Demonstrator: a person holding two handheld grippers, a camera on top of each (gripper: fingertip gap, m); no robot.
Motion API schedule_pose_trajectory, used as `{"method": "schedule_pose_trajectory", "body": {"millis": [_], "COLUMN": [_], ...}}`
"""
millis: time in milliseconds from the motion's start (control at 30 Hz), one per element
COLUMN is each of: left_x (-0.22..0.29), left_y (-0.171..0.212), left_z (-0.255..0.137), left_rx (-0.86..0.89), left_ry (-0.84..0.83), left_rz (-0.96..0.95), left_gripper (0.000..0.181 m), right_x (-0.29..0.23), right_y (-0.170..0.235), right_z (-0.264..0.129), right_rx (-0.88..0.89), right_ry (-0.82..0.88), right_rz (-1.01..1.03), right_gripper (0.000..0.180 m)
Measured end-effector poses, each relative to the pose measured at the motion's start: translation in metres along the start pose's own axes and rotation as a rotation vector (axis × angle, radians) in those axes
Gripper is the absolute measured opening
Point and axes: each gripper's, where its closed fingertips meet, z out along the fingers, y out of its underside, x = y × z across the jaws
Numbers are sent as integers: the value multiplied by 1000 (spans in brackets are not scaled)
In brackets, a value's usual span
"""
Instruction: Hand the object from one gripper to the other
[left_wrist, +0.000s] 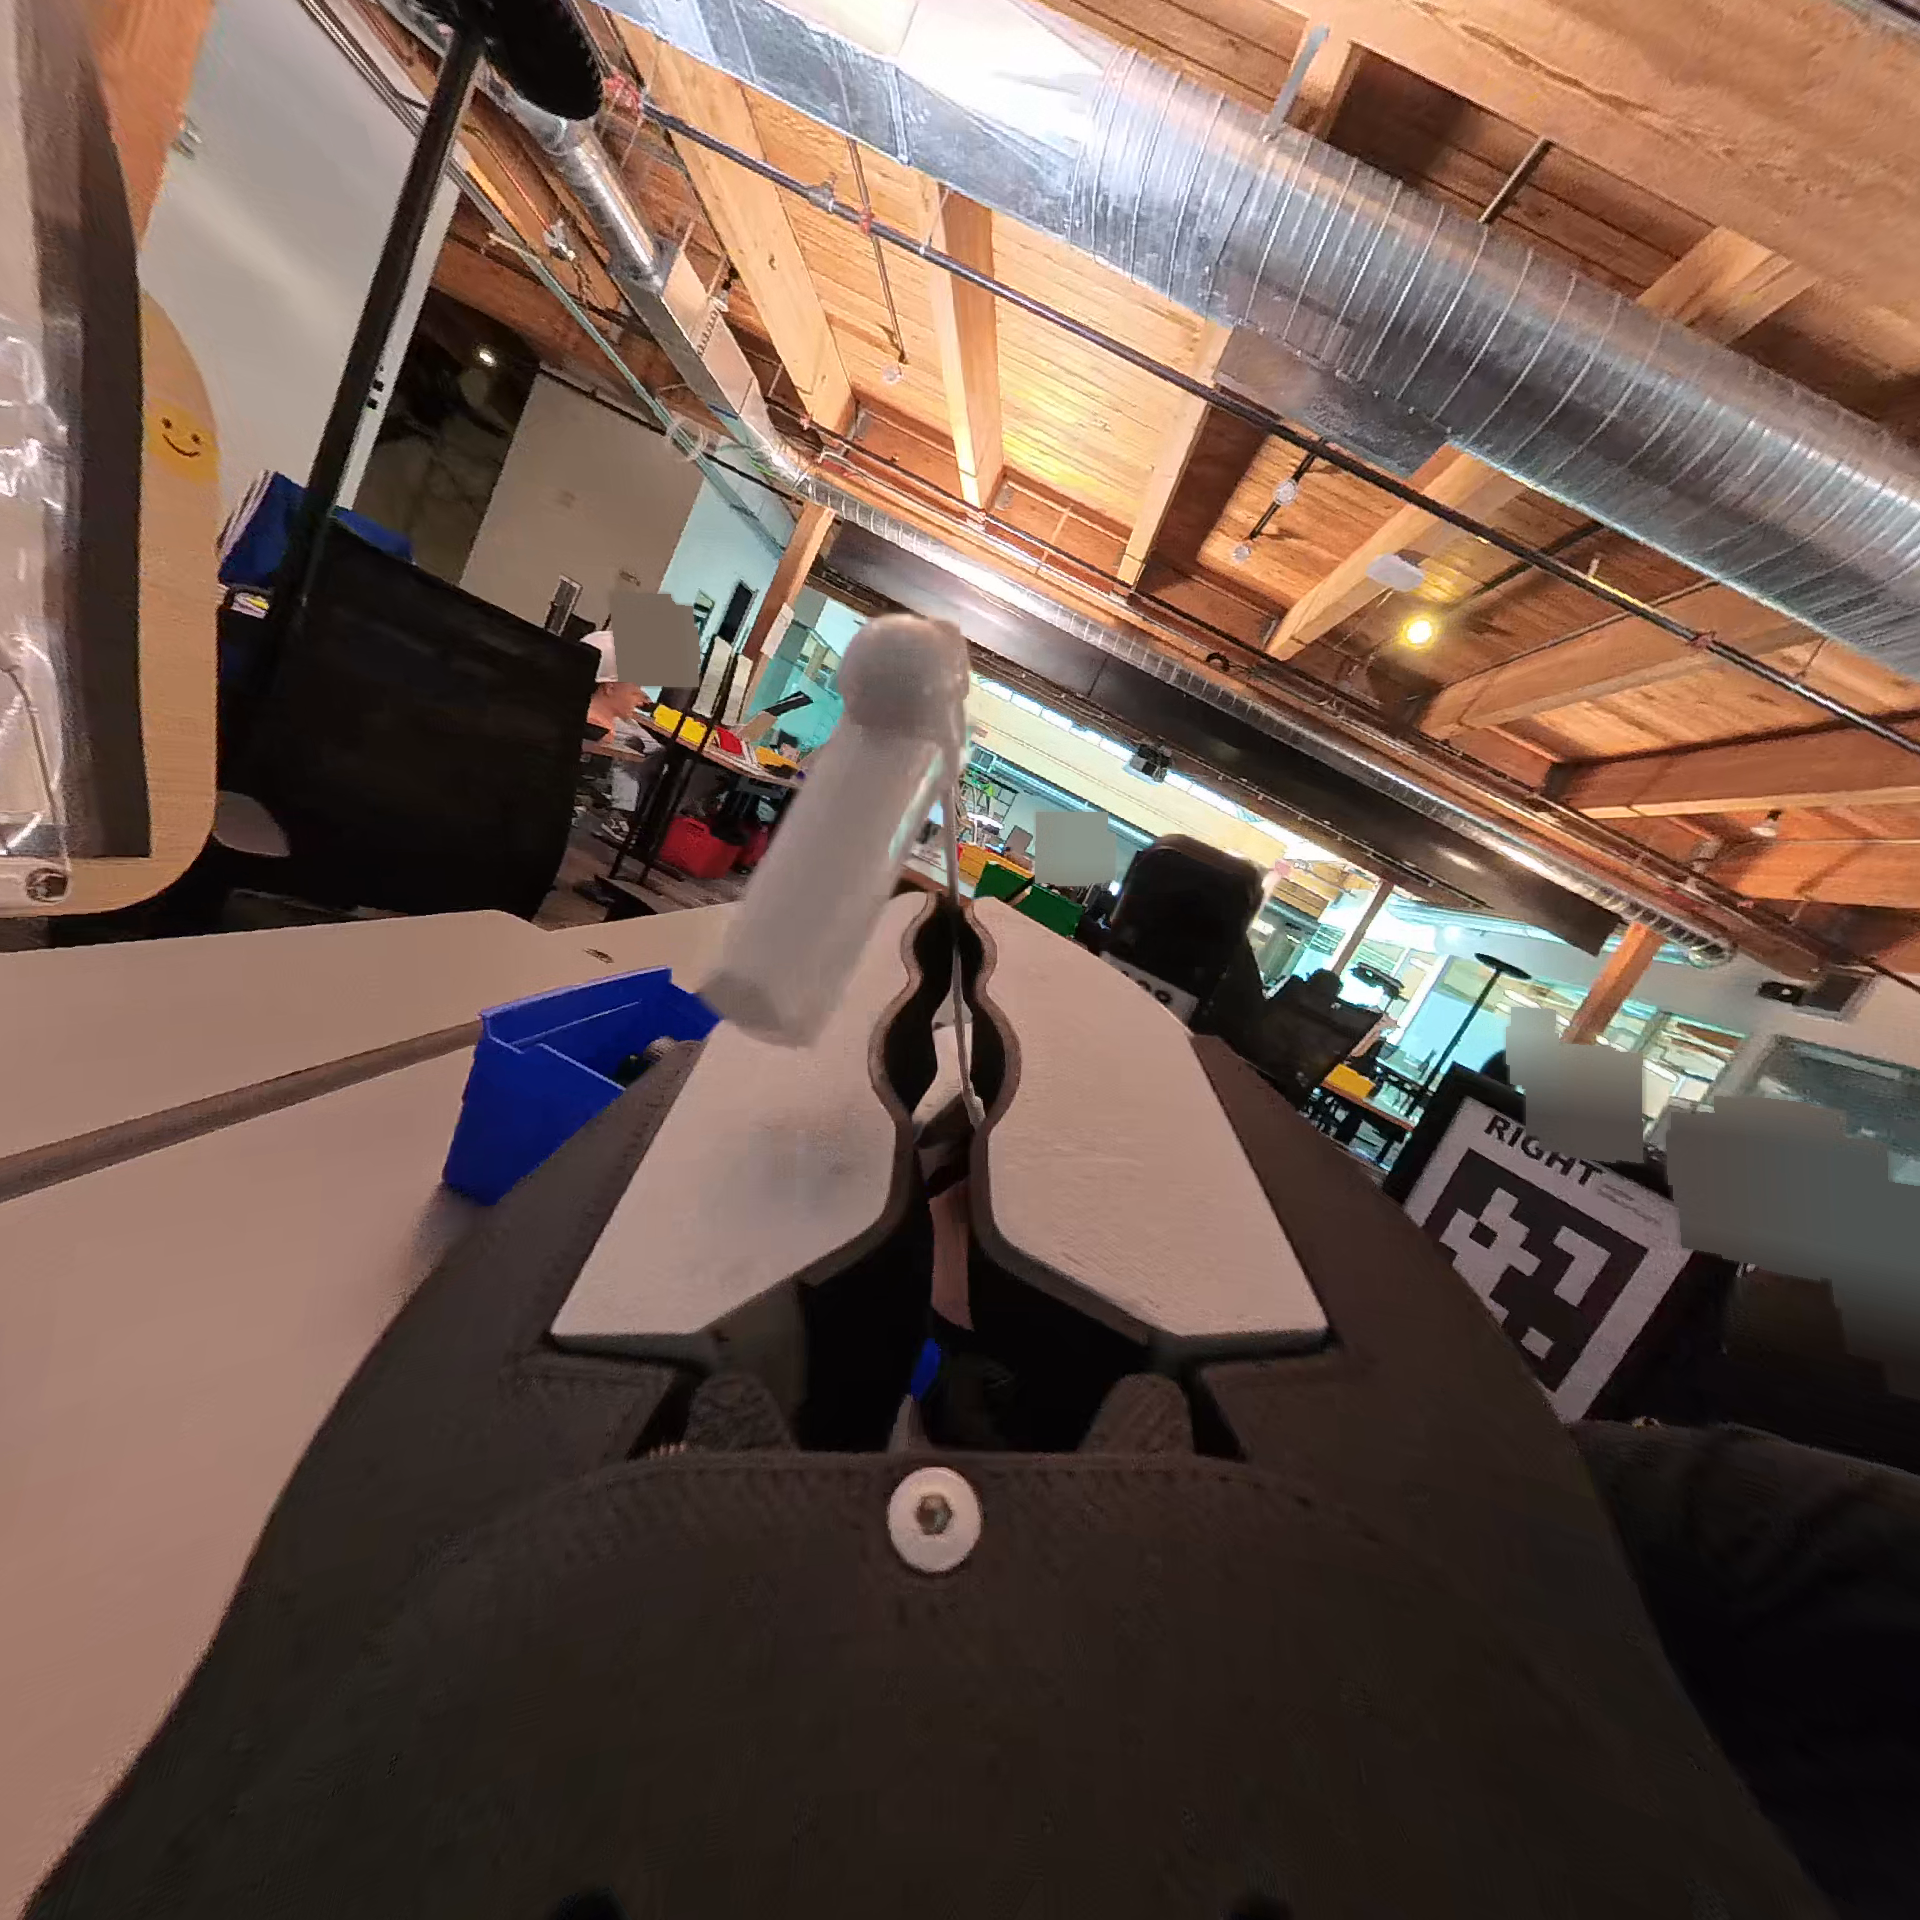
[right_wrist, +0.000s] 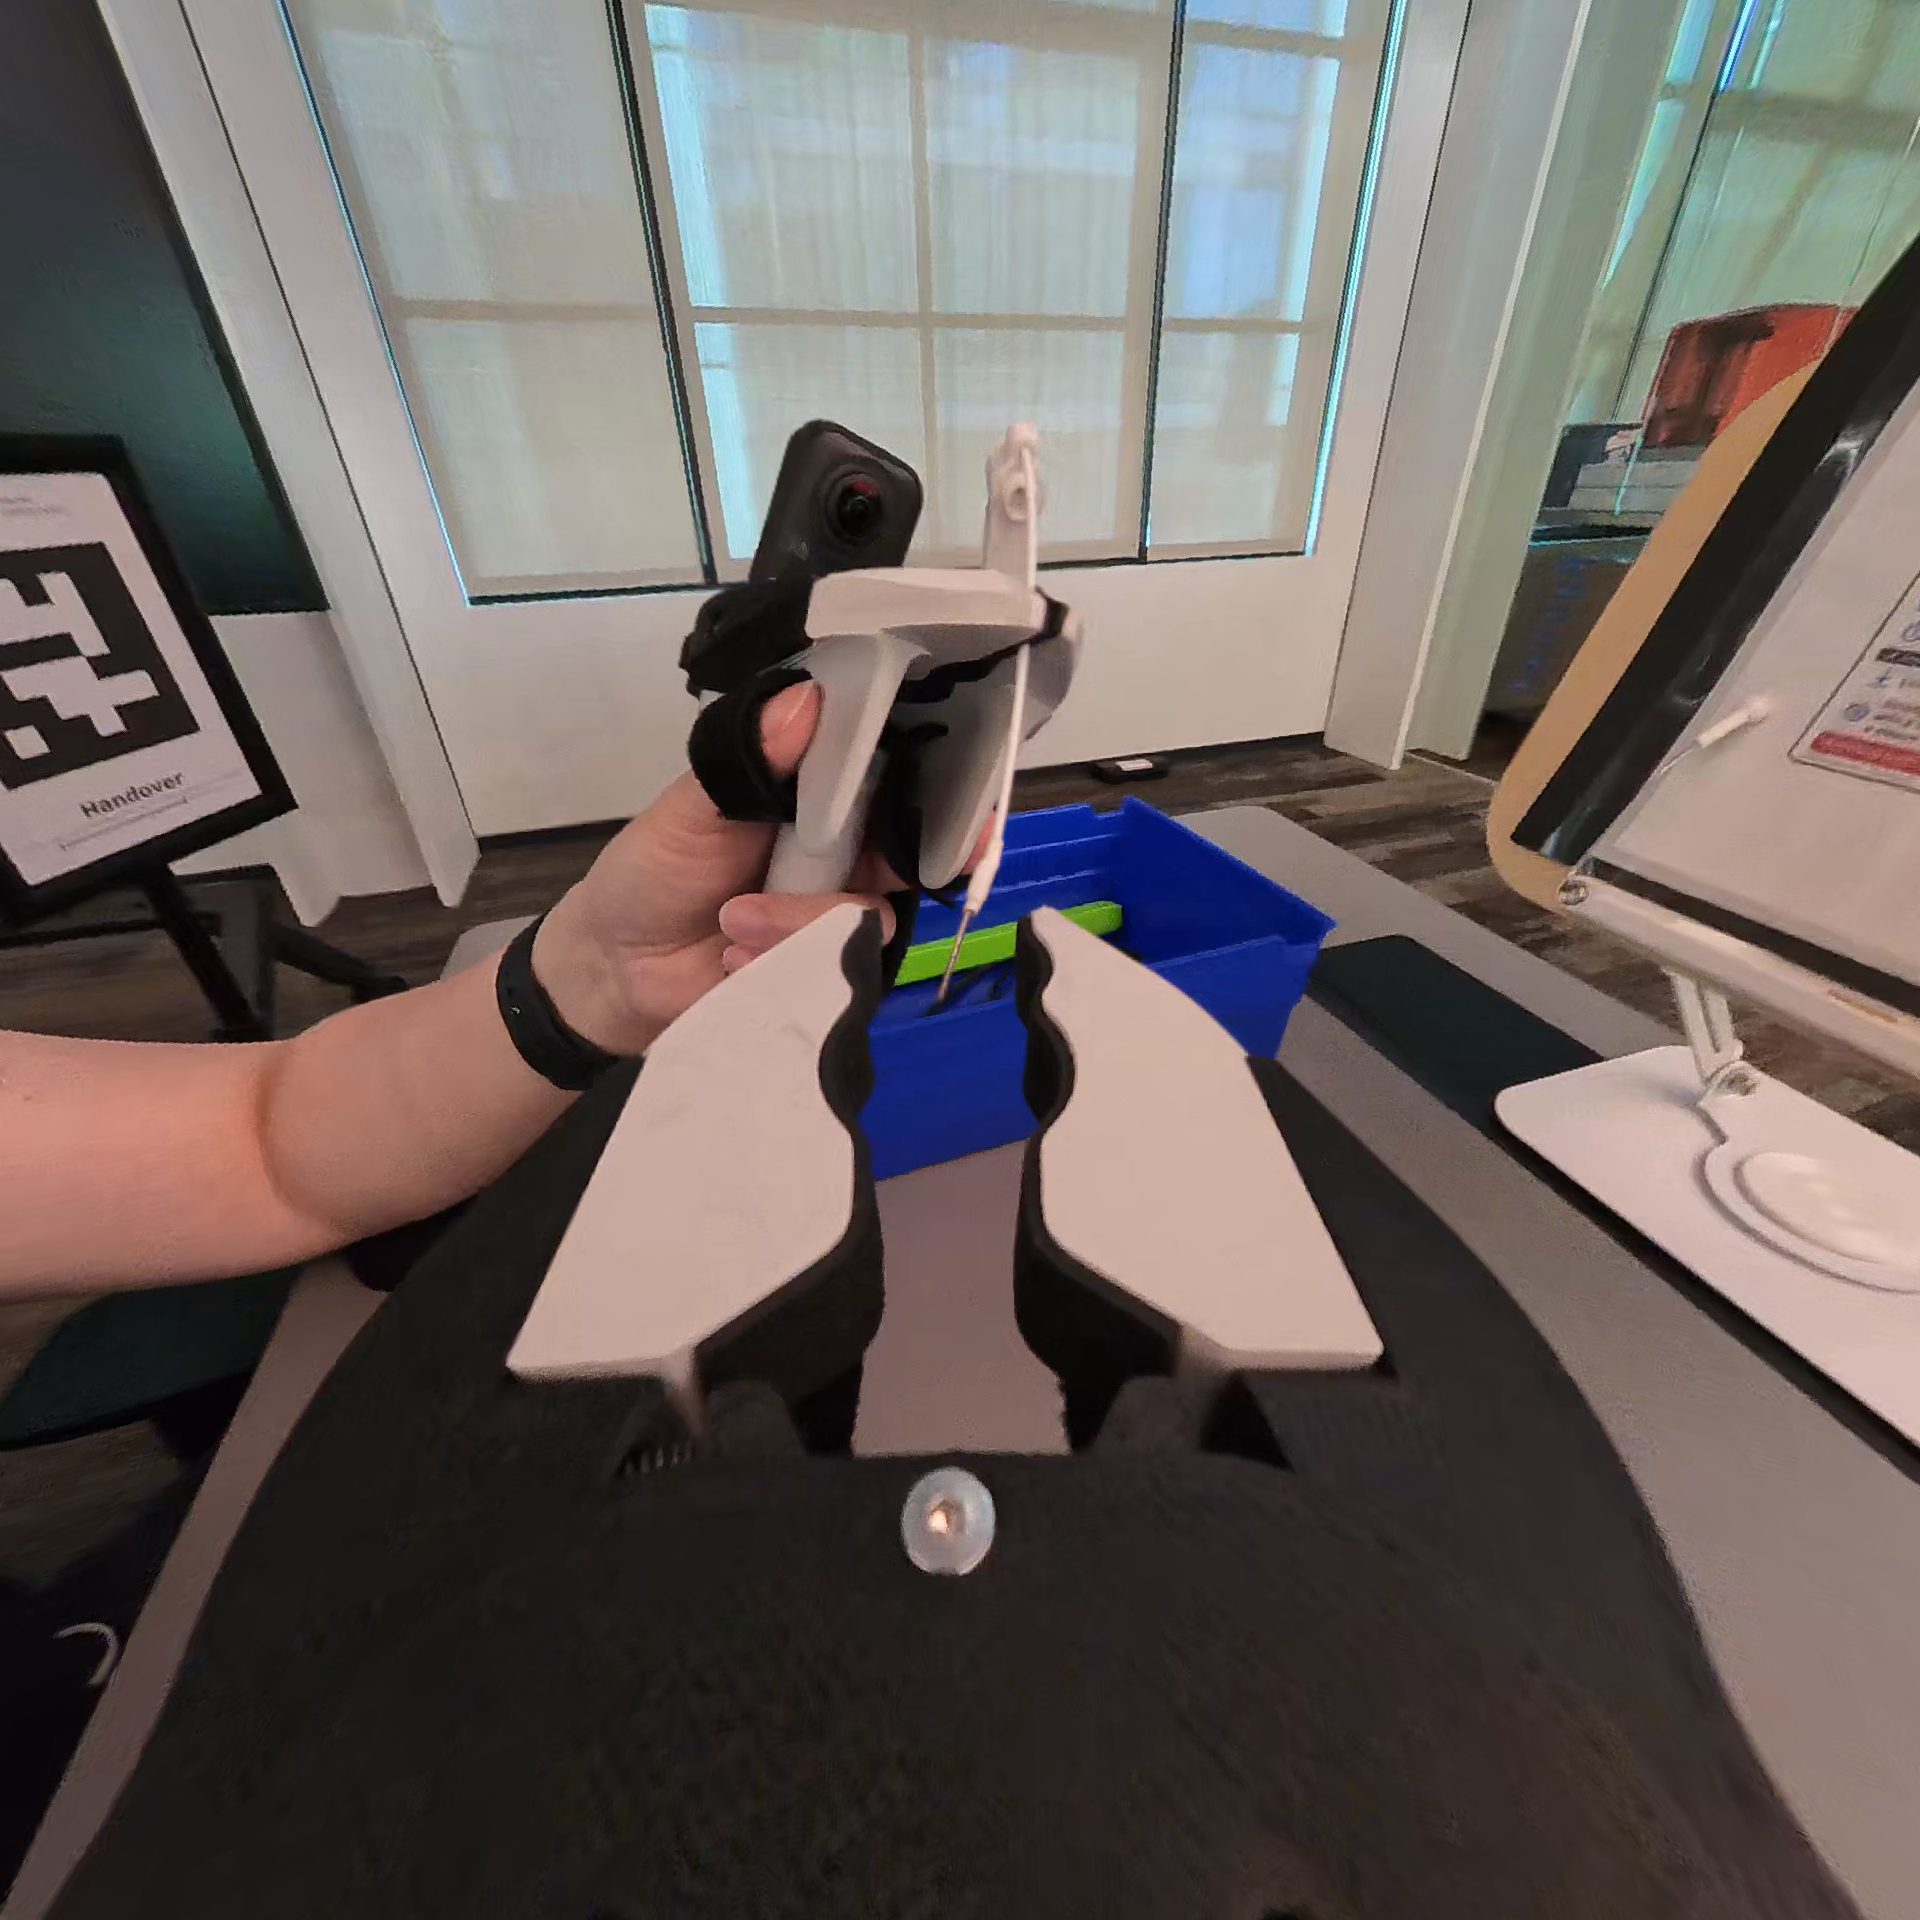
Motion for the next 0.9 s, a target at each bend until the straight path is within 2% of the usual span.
{"method": "schedule_pose_trajectory", "body": {"millis": [100,167,333,433,533,600,667,800,900], "left_x": [5,9,15,15,26,22,13,2,9], "left_y": [3,4,8,41,78,87,84,45,48], "left_z": [2,4,7,8,-2,-4,-2,10,16], "left_rx": [-16,-24,-59,-322,-602,-678,-682,-456,-452], "left_ry": [23,36,34,46,115,65,-44,-342,-407], "left_rz": [13,28,19,-36,-26,87,300,824,1099], "left_gripper": [1,1,1,11,3,2,2,23,35], "right_x": [-1,-4,6,17,31,38,46,42,29], "right_y": [-3,-9,-20,-35,-39,-36,-28,-17,-11], "right_z": [-2,-6,-19,-36,-53,-65,-75,-79,-69], "right_rx": [31,66,75,94,26,-68,-167,-294,-342], "right_ry": [-37,-86,-104,-77,-32,-11,39,59,48], "right_rz": [70,129,217,215,204,209,196,187,194], "right_gripper": [17,5,3,3,3,3,3,3,3]}}
